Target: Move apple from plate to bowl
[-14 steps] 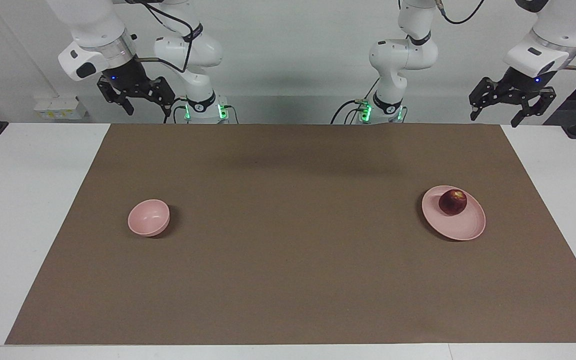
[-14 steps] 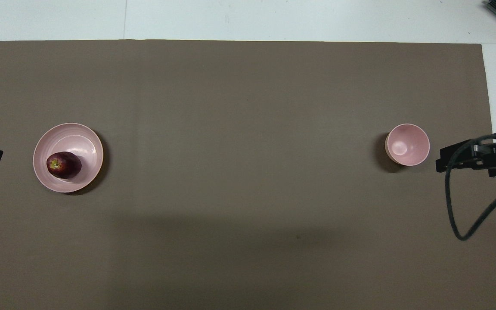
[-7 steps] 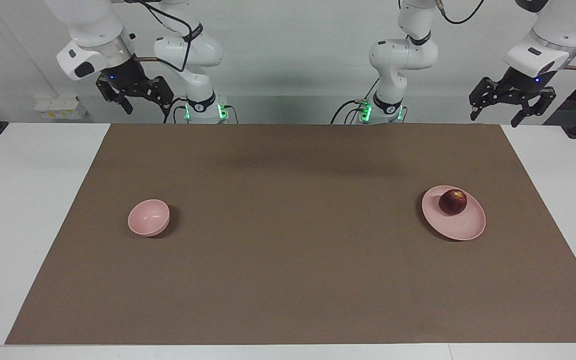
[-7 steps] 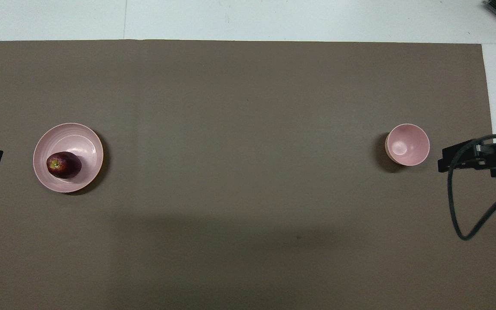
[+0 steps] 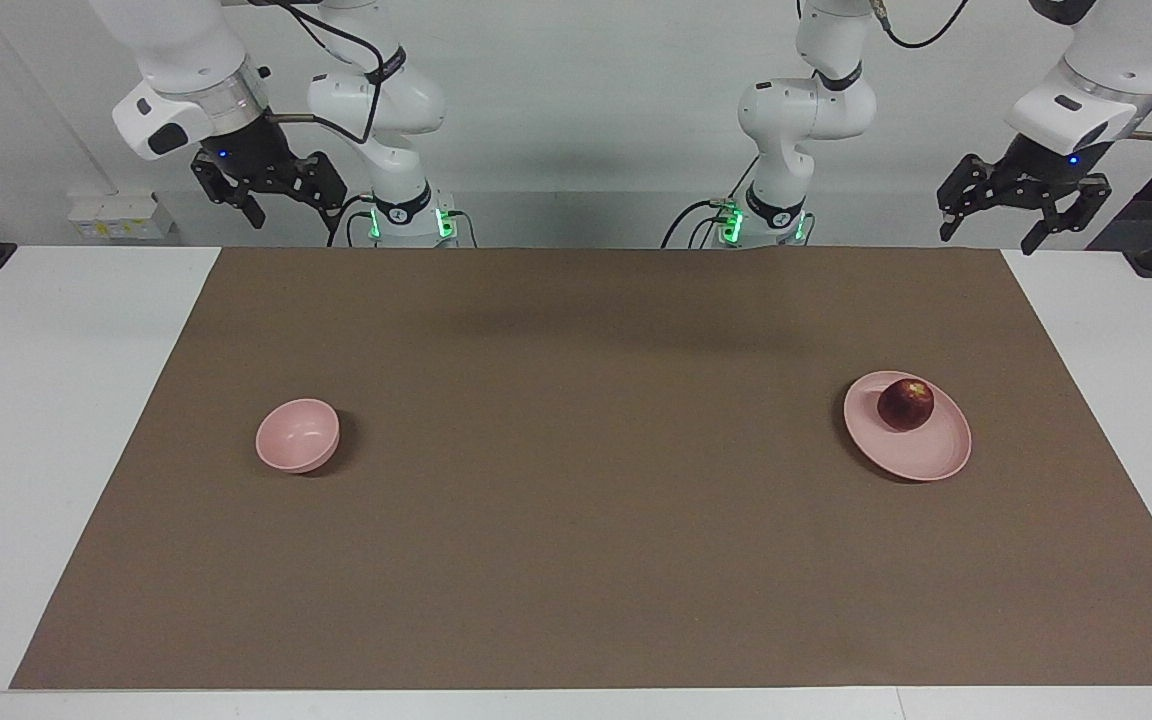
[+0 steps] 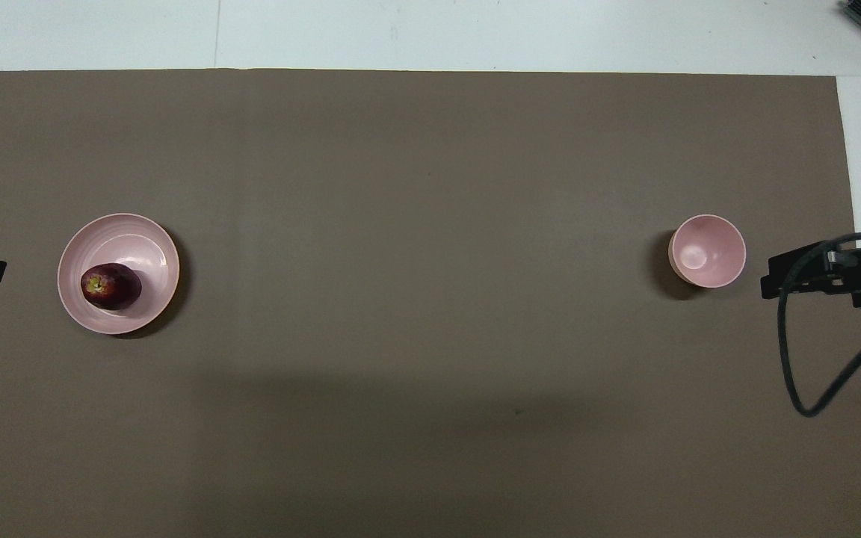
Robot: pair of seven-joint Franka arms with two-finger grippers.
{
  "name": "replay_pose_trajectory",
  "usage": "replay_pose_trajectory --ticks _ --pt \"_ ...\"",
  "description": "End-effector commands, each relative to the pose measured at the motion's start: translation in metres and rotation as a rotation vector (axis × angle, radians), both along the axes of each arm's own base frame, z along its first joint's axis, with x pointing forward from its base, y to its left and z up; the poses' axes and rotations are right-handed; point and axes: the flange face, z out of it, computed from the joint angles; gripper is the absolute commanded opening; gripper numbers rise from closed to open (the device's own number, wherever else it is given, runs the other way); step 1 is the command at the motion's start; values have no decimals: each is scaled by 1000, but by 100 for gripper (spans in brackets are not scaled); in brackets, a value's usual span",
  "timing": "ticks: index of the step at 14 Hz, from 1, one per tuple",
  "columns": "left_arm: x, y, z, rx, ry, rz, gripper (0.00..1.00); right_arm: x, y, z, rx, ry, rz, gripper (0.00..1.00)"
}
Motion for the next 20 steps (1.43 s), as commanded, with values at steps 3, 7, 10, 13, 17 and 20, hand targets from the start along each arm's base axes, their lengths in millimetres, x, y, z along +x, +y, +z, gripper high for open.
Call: replay_pose_trajectory --ticks 3,7,10,13,17,20 --pt "-6 1 5 -6 1 15 100 -3 -5 4 5 -3 18 100" --pt "-6 2 6 -8 0 15 100 -3 -5 4 4 1 20 100" --pt "-5 0 6 -14 -8 2 100 -3 -8 4 -12 4 18 100" --pt "-7 -2 0 -19 -5 -4 100 -4 -14 3 -10 6 12 100" --pt "0 -1 -21 -19 -13 -1 100 -4 -14 3 2 6 7 100" --pt "9 0 -58 -19 -10 3 100 -5 -13 2 2 9 9 100"
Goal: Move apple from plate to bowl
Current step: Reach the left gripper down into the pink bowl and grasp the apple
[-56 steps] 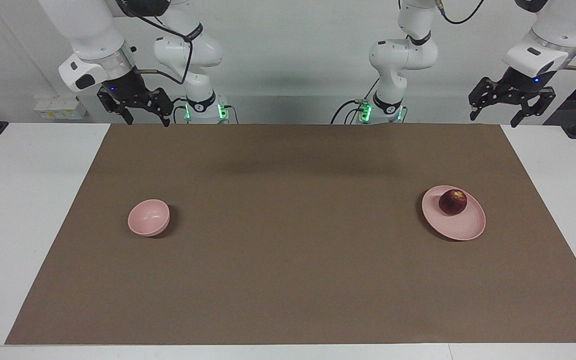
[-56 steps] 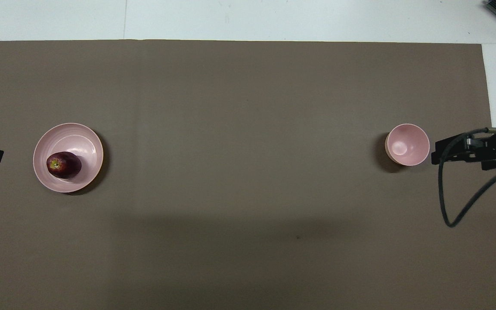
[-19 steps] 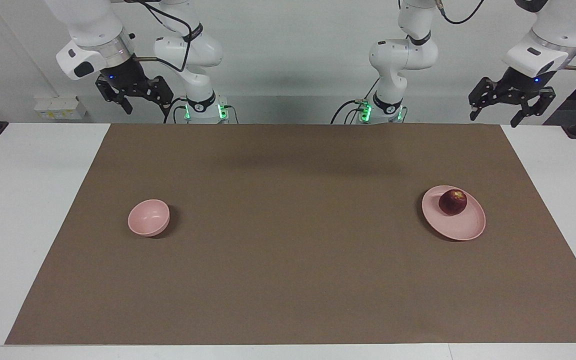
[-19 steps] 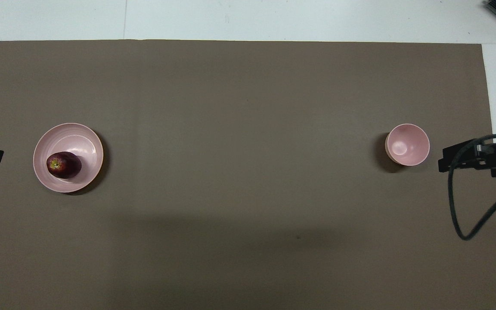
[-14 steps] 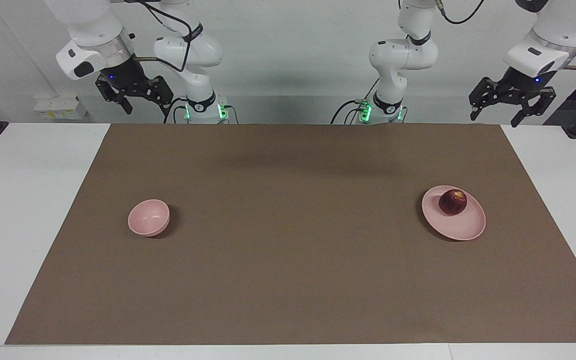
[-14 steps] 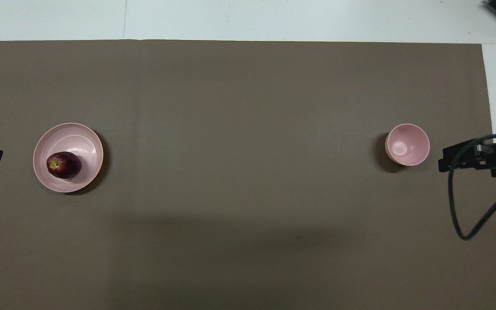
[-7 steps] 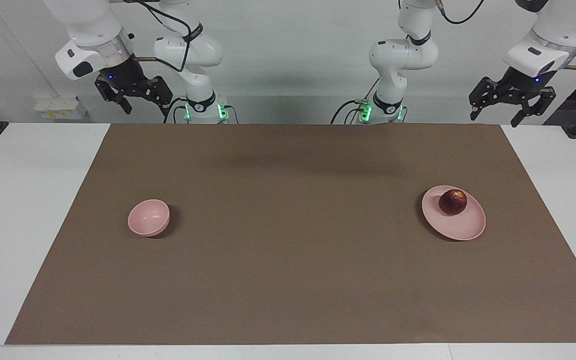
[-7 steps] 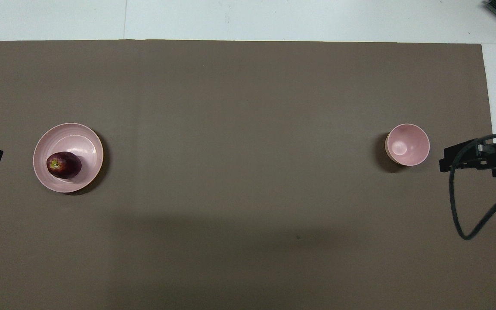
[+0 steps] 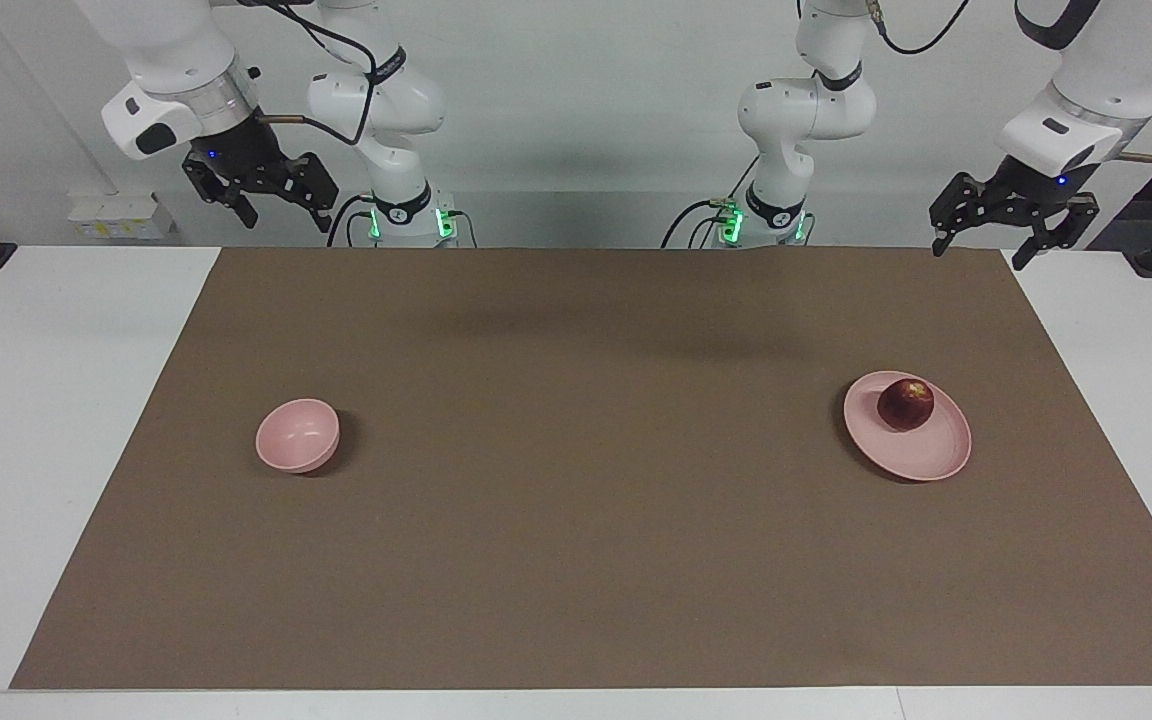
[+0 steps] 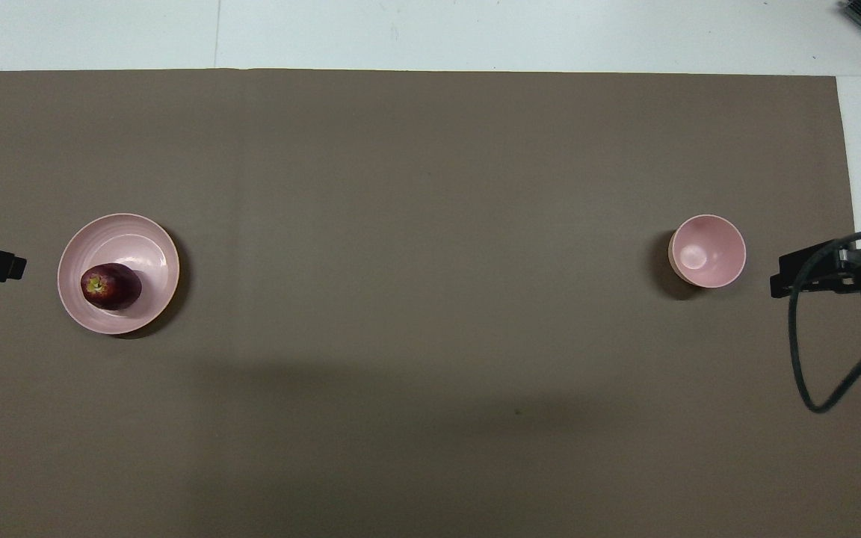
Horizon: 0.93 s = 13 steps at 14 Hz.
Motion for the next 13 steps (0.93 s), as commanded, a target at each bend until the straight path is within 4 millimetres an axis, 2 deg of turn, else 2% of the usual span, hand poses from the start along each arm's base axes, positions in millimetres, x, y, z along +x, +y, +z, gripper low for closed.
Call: replay_pose_trajectory --ticks 1,4,8,13 --pt "1 1 -39 -14 -5 3 100 -6 -3 0 3 12 26 100" --pt "6 1 -87 -24 -24 -35 100 -12 0 -2 4 12 21 100" --pt "11 19 -133 -21 -28 -56 100 -14 4 -6 4 19 21 100" --pt "14 37 -197 -24 -1 -64 100 -11 13 -21 19 25 -25 100"
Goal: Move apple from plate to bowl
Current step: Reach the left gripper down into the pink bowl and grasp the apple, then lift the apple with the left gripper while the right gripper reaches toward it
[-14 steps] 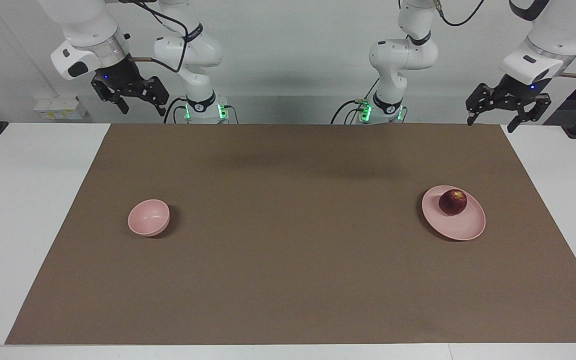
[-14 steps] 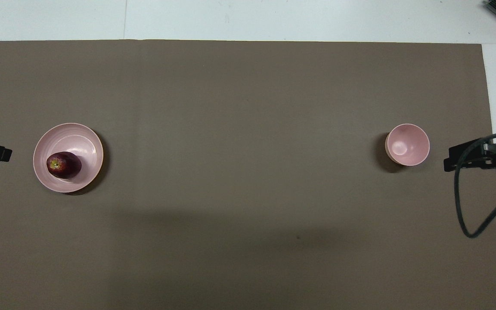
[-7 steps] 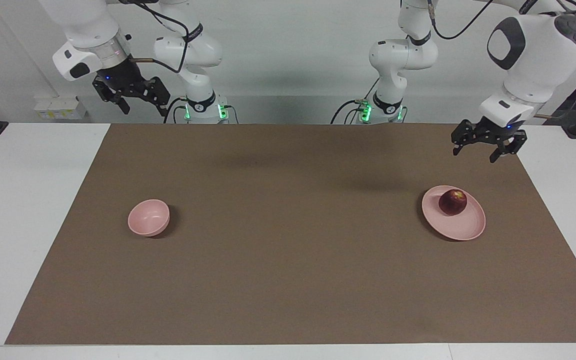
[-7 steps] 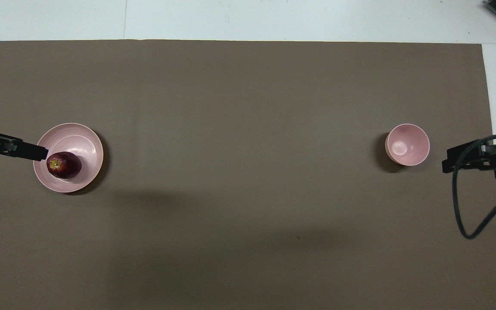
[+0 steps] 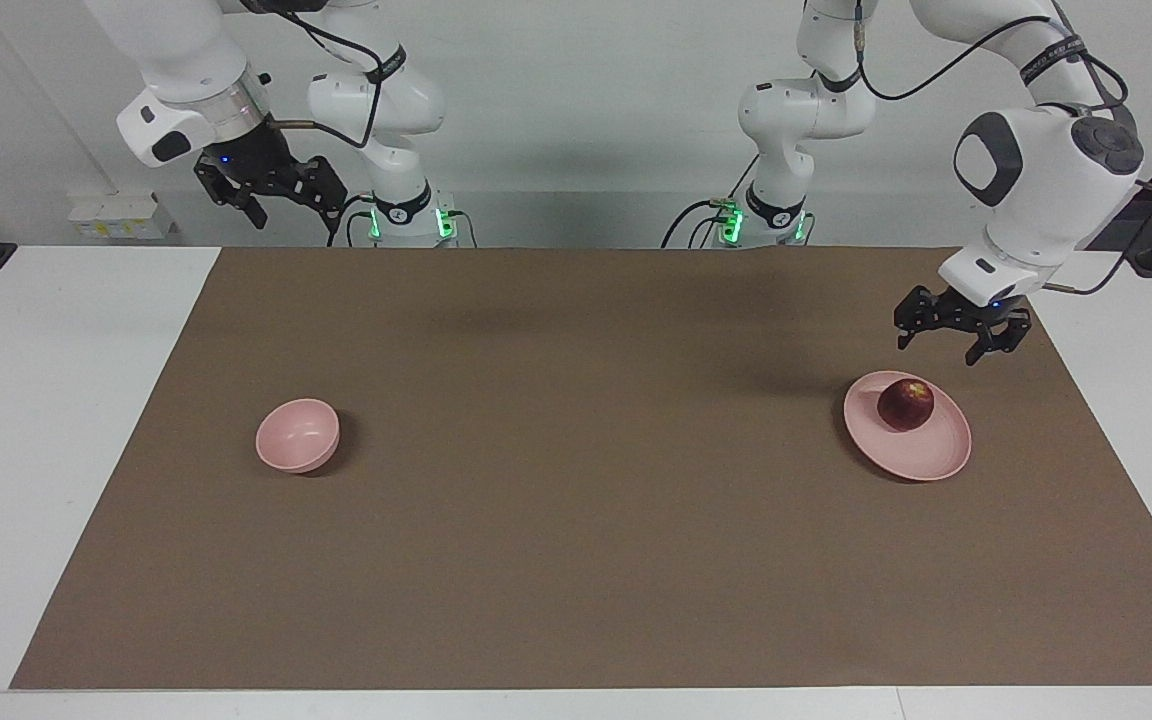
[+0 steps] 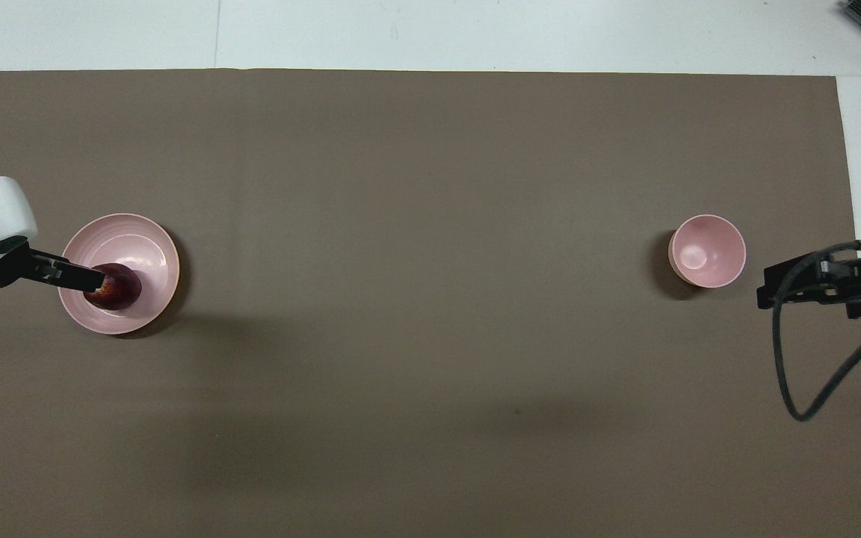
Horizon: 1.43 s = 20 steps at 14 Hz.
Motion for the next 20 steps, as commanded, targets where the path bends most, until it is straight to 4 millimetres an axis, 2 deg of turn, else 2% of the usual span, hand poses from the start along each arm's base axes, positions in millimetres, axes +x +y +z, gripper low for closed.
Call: replay_pose_trajectory --ticks 1,4,11,13,17,19,20 --pt "-1 8 -32 -21 -4 4 100 -7 8 -10 25 2 -43 100" --pt "-8 8 -64 -16 -24 9 100 -5 14 -21 38 13 -64 100" --pt "-12 9 -105 -7 -47 13 100 3 38 -57 125 96 -234 100" --pt "-8 17 -116 -1 -72 28 100 8 54 -69 157 140 -297 100" --pt "-6 23 -120 2 -89 40 50 16 82 -95 219 233 -449 100" --pt "-6 23 -120 3 -91 38 30 23 98 -112 256 299 -534 100" --pt "-5 23 -118 3 -98 40 24 24 107 -121 269 334 -567 100"
